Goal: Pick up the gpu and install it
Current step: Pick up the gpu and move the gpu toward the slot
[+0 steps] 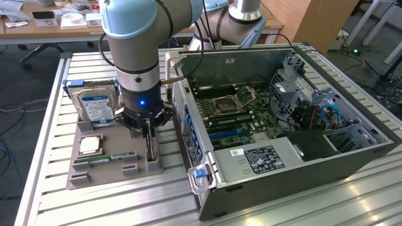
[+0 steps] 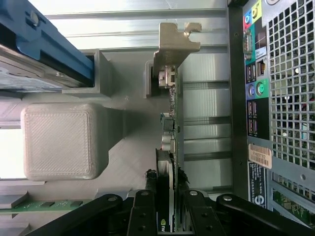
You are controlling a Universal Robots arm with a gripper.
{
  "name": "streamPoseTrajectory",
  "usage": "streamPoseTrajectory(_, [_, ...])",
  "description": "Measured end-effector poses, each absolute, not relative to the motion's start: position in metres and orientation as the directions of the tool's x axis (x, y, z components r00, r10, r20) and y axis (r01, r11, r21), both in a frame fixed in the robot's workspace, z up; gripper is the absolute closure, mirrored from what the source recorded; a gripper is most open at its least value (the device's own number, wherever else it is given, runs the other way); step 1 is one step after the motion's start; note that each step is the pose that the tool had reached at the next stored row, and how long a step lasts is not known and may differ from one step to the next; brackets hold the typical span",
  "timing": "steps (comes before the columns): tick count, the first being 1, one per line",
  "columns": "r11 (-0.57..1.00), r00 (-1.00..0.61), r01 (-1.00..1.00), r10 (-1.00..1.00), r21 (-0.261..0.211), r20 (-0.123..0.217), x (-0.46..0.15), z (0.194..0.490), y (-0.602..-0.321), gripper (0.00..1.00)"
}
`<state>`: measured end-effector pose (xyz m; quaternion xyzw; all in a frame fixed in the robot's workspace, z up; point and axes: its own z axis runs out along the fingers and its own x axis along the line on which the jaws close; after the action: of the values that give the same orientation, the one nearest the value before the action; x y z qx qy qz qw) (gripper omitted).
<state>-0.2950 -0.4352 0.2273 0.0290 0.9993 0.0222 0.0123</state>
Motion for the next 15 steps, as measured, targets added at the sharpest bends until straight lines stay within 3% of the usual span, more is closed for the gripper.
streamPoseTrajectory(15, [0.998, -0.999, 0.045, 0.046, 0.045, -0.023, -0.295, 0.239, -0.435, 0.74])
